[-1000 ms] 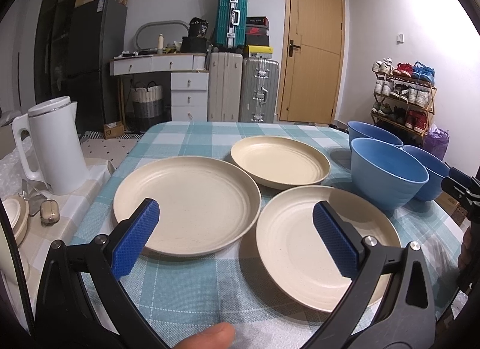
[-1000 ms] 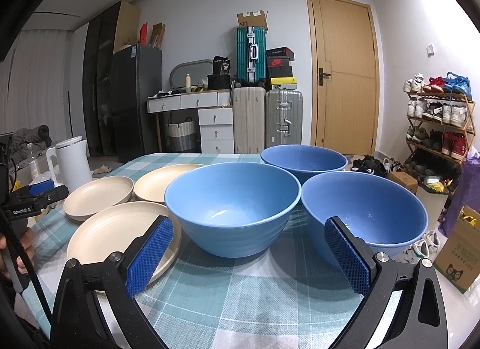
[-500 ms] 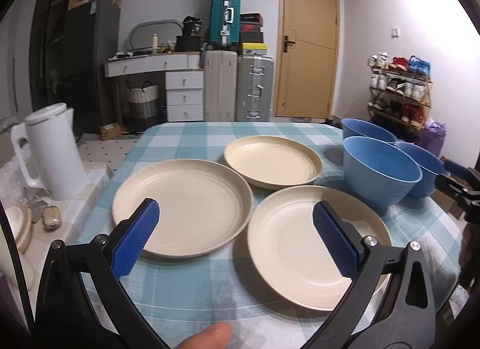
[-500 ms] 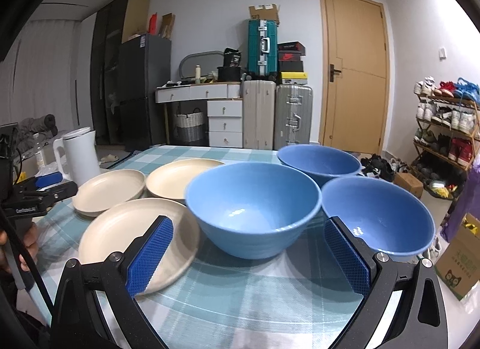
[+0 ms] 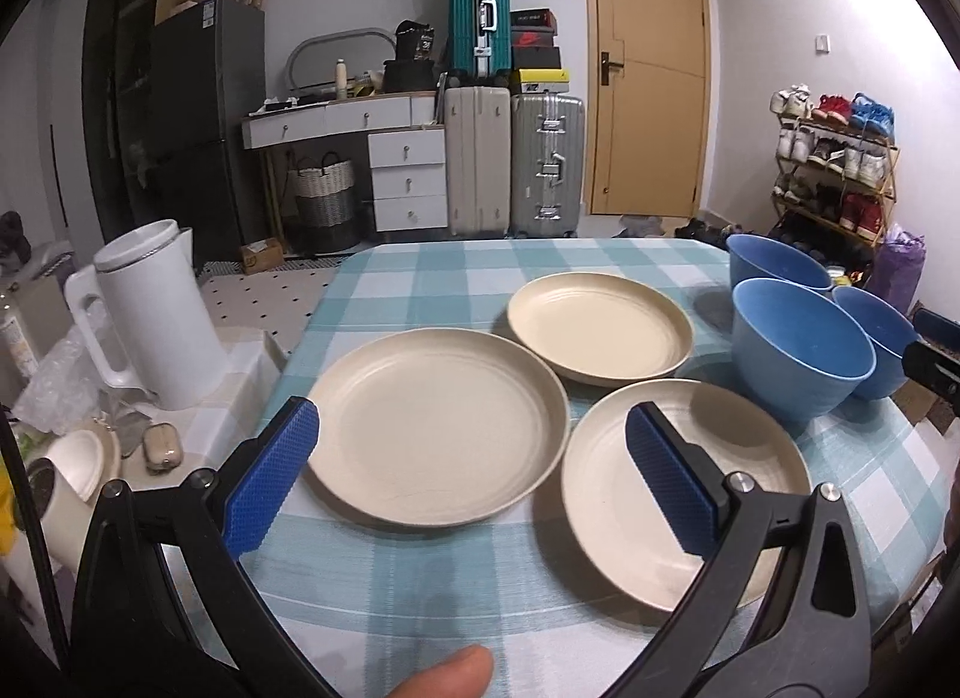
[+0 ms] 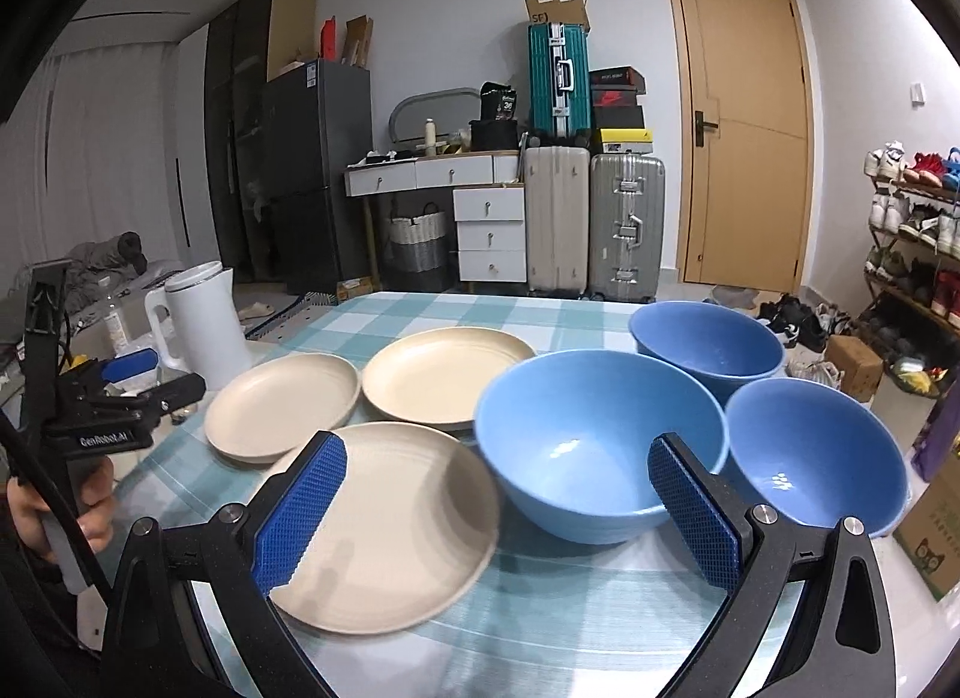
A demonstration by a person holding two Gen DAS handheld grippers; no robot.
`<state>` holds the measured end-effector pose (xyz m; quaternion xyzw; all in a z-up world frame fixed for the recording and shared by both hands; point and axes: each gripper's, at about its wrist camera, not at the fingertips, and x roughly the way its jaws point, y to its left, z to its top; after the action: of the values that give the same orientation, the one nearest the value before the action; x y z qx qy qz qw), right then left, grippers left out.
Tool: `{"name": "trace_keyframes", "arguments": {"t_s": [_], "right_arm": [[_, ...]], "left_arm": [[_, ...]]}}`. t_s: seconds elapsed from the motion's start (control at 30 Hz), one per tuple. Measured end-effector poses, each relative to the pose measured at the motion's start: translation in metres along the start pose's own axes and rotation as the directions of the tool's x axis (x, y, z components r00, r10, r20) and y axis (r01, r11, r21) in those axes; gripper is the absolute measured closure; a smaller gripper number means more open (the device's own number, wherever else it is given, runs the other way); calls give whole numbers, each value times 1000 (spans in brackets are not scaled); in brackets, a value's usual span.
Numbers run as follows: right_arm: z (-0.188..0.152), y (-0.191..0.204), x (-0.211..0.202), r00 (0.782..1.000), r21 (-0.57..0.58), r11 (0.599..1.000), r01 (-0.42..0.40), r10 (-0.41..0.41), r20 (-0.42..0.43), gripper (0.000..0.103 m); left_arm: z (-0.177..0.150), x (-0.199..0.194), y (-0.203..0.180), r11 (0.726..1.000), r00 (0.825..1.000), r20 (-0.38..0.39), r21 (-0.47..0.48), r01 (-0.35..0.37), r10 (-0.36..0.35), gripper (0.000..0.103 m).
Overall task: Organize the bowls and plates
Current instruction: 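Move the left tool toward the large cream plate while the right tool approaches another plate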
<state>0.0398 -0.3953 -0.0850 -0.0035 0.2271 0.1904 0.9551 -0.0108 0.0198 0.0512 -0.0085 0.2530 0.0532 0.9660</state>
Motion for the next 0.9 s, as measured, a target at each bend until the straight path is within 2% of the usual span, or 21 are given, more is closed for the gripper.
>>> {"name": "trace_keyframes", "arguments": {"t_s": [0.27,0.6,0.9], "right_arm": [[25,21,15,998,34,998,-47,48,-33,0],[51,51,48,994,17,997,-77,78,-77,0],[62,78,90,985,-3,993,-118,116,-128,0]], "left_arm": [[7,2,21,999,999,-51,-36,-18,16,1],[3,28,68,986,991,-131,-154,-60,40,1],[-5,60,103,976,980,-177,-181,-122,89,1]]}}
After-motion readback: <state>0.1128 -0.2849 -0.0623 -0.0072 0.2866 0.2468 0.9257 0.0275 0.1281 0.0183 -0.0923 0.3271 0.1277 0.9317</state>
